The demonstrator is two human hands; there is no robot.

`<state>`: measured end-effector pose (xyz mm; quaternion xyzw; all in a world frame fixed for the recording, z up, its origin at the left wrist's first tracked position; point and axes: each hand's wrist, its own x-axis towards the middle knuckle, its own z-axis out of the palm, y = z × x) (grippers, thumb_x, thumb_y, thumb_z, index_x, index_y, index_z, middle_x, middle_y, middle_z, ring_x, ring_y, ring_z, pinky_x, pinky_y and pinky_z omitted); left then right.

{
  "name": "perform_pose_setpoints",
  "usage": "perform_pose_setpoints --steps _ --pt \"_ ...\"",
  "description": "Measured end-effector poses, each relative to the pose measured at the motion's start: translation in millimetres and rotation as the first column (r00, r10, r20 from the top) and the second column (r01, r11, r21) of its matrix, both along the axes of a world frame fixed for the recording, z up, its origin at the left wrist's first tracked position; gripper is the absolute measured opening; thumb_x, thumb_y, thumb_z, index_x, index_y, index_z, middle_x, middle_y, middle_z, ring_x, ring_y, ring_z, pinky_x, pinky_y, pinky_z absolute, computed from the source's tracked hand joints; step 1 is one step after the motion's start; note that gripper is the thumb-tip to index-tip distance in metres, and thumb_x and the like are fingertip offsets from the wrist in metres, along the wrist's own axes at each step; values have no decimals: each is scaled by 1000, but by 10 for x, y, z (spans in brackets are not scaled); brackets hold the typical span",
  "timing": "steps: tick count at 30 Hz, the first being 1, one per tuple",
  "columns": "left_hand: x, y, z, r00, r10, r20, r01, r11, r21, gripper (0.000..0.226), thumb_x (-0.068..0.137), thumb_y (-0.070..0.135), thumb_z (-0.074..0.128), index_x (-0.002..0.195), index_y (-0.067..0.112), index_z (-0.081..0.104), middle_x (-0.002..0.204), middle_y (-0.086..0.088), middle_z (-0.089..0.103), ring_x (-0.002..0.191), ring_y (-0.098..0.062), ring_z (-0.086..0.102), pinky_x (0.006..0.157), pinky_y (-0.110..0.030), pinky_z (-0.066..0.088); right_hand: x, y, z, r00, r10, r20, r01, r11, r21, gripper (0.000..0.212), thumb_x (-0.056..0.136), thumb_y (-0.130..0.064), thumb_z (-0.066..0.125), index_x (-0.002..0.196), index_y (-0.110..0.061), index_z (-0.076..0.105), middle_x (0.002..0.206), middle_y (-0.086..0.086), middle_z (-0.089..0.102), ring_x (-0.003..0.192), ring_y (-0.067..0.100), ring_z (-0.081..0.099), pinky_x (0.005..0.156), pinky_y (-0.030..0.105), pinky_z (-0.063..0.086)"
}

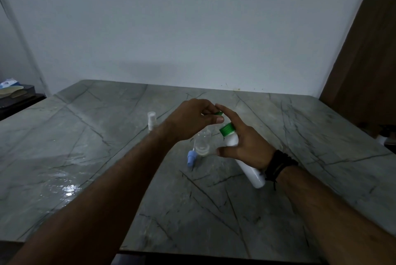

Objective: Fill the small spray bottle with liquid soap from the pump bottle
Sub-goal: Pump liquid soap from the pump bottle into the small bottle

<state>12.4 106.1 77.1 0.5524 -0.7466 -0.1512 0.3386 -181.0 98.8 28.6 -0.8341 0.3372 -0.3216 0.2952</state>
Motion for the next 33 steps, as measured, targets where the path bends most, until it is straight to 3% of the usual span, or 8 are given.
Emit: perform_pose_setpoints --steps 3,5,7,10,15,21,27,33 --pt "26 60 -106 993 95 -69 -102 990 -100 47 79 54 69 115 26 60 103 18 62 86 2 58 67 -14 41 4 -14 -44 1000 -24 -4 23 999 -27 102 73 -14 81 147 -53 22 116 -7 68 93 11 68 83 36 58" --pt "36 116 -253 980 145 -138 -172 962 -212 47 84 56 62 121 27 56 111 18 55 91 -1 56 68 -13 41 13 -16 -72 999 -36 -8 36 998 -51 97 70 -18 79 141 -58 25 104 -12 69 86 5 67 76 24 55" --pt "58 154 -441 959 165 -229 -227 934 -277 41 88 50 59 122 28 53 117 17 53 98 -4 55 76 -20 47 23 -30 -92 999 -44 13 45 997 -60 94 67 -20 76 140 -55 29 105 -16 68 85 2 66 72 16 52" --pt "90 152 -726 945 181 -272 -251 935 -251 41 86 46 61 122 34 46 123 15 48 103 0 50 82 -25 49 38 -60 -117 998 -59 30 61 995 -74 92 66 -19 76 142 -48 33 105 -16 66 81 2 65 68 12 48" --pt "69 68 -959 957 195 -215 -229 962 -149 71 75 68 60 134 35 39 133 14 47 106 4 47 76 -8 35 92 -74 -145 995 -96 4 95 987 -131 88 64 -28 73 141 -49 35 104 -11 68 76 4 64 68 15 48" --pt "136 -23 -1123 959 284 -10 -284 958 -37 69 79 69 57 135 30 45 123 8 62 102 -7 53 78 -23 35 159 -100 -153 989 -136 -65 119 969 -215 84 66 -30 72 140 -44 34 77 -23 59 68 -5 59 60 6 38" --pt "139 -4 -1112 968 239 -77 -241 970 -16 61 80 63 61 130 29 49 118 11 63 93 1 51 68 -14 35 186 -105 -158 987 -149 -62 130 962 -239 82 63 -35 70 137 -43 37 78 -20 60 64 -2 58 60 8 36" --pt "123 30 -1092 965 239 -105 -242 970 -12 56 80 61 62 125 30 51 116 13 62 96 0 53 74 -23 43 179 -88 -158 988 -154 -21 145 962 -233 74 65 -27 77 129 -35 41 90 -7 65 72 10 61 71 29 46"
